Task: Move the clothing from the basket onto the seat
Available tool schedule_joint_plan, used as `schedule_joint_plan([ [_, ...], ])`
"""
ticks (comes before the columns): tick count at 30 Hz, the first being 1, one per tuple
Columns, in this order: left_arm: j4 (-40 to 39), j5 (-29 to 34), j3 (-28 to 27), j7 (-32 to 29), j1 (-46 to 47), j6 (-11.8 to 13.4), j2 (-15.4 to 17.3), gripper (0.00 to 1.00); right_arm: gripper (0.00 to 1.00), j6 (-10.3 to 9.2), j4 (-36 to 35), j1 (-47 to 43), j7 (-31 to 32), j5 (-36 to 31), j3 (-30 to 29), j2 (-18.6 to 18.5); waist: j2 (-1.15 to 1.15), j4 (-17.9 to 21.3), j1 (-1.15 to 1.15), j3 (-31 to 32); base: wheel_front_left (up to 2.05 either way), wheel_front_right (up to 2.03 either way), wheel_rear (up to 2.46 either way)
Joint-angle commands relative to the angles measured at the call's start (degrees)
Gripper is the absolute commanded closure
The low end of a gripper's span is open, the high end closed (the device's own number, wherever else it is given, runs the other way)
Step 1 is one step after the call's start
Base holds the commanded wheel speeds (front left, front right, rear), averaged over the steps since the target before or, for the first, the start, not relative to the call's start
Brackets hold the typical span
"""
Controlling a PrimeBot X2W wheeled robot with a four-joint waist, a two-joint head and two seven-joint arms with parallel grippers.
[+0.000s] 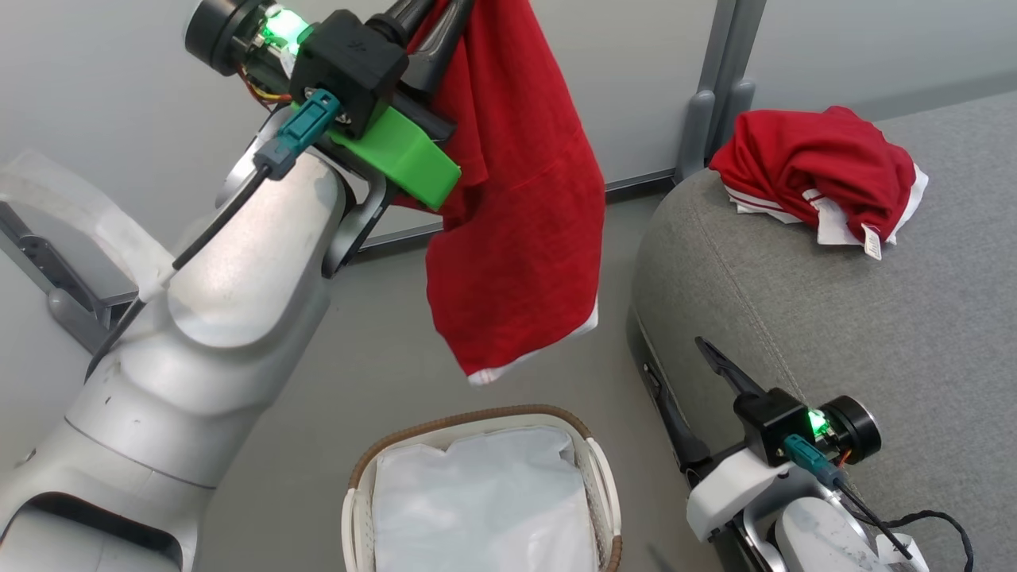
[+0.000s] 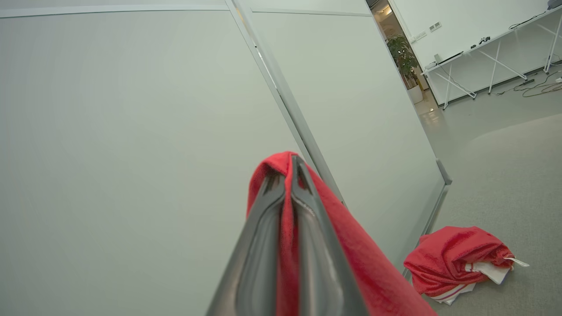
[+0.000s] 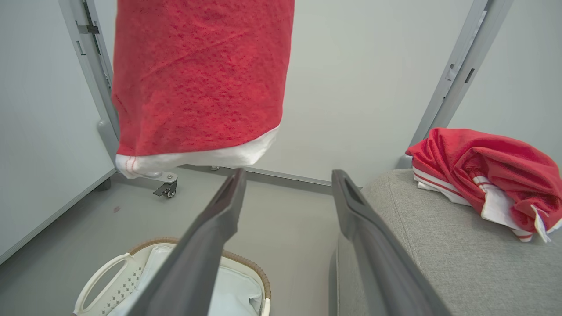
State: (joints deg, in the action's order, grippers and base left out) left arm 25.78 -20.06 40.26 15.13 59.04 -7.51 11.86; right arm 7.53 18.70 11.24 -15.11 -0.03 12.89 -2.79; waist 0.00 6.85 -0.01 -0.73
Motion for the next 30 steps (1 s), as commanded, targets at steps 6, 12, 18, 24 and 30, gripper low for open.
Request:
schedule_joint_plan([
  [6, -1.0, -0.3, 0.2, 0.0, 2.6, 0.1, -0.4, 1.0, 0.0, -0.08, 3.3, 2.5, -0.1, -1.9, 0.4, -0.2, 0.0, -0.4, 0.01, 0.0, 0.0, 0.0, 0.0],
  [12, -1.6, -0.5, 1.3, 0.0, 4.1, 0.0, -1.7, 1.0, 0.0, -0.08, 8.7, 4.8, -0.1, -4.8, -1.0, -0.2, 0.0, -0.7, 0.01, -0.2, 0.0, 0.0, 0.0],
  [18, -3.5, -1.1, 3.4, 0.0, 5.1, 0.0, -2.7, 1.0, 0.0, -0.08, 11.7, 7.2, -0.1, -5.3, 0.1, -0.2, 0.0, -1.9, 0.01, -0.1, 0.0, 0.0, 0.0],
  [24, -5.0, -2.2, 4.6, 0.0, 5.4, 0.1, -3.0, 1.0, 0.0, -0.08, 8.8, 9.1, -0.1, -5.4, 0.7, -0.2, 0.0, -3.4, 0.01, 0.2, 0.0, 0.0, 0.0],
  [30, -4.6, -2.9, 4.3, 0.0, 3.8, 0.1, -2.4, 1.0, 0.0, -0.08, -2.6, 7.0, -0.1, -8.4, -3.1, -0.2, 0.0, -3.8, 0.01, 0.2, 0.0, 0.0, 0.0],
])
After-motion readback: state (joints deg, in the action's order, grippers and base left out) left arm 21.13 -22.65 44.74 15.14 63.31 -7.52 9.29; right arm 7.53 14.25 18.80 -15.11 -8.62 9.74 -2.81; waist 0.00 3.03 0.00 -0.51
